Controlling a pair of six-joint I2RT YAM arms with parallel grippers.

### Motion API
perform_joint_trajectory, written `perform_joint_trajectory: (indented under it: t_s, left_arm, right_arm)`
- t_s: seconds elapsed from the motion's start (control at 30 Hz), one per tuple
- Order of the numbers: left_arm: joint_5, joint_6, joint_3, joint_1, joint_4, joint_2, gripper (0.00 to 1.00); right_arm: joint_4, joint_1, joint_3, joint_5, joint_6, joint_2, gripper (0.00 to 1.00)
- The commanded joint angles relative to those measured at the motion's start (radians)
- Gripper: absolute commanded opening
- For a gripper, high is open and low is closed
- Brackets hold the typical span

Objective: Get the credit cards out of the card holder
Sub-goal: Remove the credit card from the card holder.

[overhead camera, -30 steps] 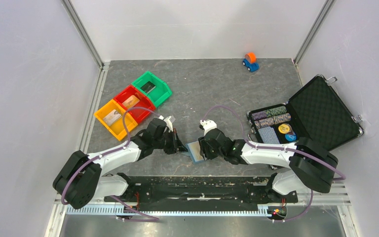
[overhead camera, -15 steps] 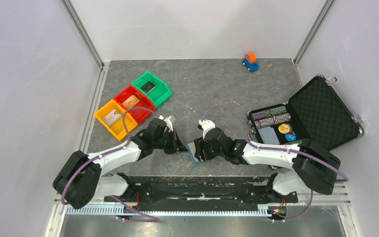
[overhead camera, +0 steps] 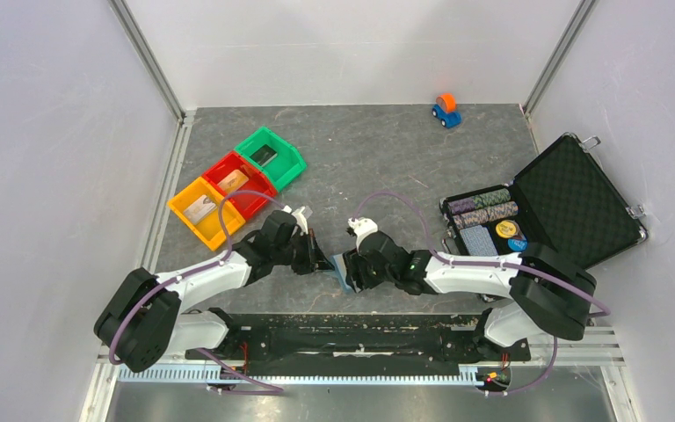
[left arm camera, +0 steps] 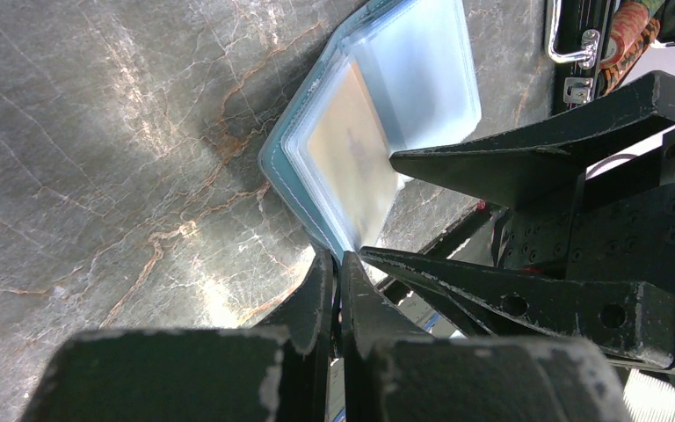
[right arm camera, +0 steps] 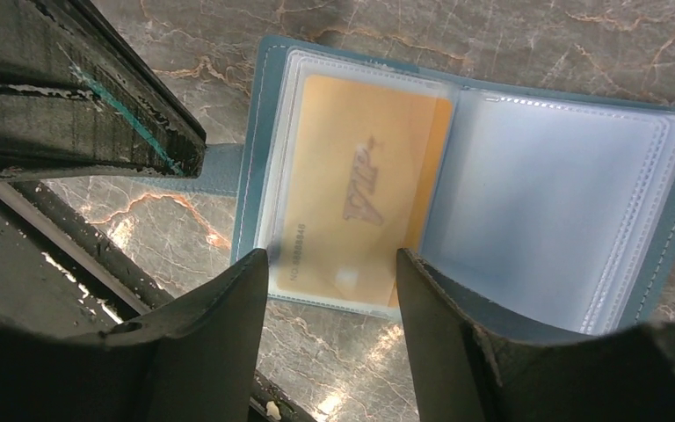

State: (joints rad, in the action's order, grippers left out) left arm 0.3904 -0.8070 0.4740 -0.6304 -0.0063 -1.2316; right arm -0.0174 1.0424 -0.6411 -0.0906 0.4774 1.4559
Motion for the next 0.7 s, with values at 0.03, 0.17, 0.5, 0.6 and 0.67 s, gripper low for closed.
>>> perform_joint_trajectory:
  t_s: [0.03, 0.17, 0.5, 0.6, 0.67]
  left_arm:
    - [-0.015, 0.023, 0.024, -0.005, 0.012, 0.007, 0.02]
    - [-0.015, 0.023, 0.023, -0.005, 0.013, 0.005, 0.02]
    - [-0.016, 0.023, 0.023, -0.005, 0.013, 0.002, 0.02]
    - [-0.016, 0.023, 0.021, -0.005, 0.012, 0.003, 0.02]
    - [-0.015, 0.023, 0.02, -0.004, 0.012, 0.003, 0.02]
  right_arm:
    - [0.059, 0.019, -0.05, -0.084, -0.015, 0.0, 0.55]
    - [0.096, 0.03, -0.067, -0.14, -0.019, -0.012, 0.54]
    - [0.147, 0.033, -0.08, -0.225, -0.025, -0.056, 0.51]
    - [0.159, 0.033, -0.084, -0.246, -0.028, -0.068, 0.51]
    - [0.168, 0.034, -0.087, -0.258, -0.03, -0.078, 0.51]
